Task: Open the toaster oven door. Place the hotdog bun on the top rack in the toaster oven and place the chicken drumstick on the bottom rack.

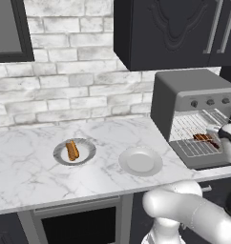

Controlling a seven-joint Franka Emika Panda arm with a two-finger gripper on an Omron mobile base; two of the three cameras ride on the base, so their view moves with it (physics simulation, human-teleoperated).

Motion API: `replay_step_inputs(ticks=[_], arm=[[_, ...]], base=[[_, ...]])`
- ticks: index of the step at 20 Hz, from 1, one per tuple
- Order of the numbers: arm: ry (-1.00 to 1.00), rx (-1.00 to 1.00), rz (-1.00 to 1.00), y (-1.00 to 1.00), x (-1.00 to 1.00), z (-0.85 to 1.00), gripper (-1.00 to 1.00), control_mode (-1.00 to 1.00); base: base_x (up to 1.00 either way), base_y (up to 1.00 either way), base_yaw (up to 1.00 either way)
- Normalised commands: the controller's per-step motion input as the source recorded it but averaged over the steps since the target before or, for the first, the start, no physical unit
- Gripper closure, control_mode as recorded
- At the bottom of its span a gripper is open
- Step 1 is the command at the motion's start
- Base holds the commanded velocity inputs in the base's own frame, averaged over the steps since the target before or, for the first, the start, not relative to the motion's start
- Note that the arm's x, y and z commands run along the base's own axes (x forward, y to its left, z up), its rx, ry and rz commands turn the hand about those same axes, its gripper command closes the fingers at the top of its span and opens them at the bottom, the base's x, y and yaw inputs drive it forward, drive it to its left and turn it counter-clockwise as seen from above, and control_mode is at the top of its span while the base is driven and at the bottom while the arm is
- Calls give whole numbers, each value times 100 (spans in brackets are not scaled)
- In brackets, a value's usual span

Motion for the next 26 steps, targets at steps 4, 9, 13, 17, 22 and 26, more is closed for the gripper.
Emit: replay_step_inputs(ticks=[4,9,13,17,22,26], arm=[[16,25,0,0,-36,0,100,-100],[15,23,0,0,-49,0,100,-100],[11,21,0,0,-58,0,100,-100],[9,17,0,0,-34,3,100,-100],[5,5,4,8,-45,66,100,-100],[6,-11,13,58,-35,55,100,-100]], base=[[0,0,0],[0,0,0],[0,0,0],[0,0,0],[0,0,0],[0,0,0]])
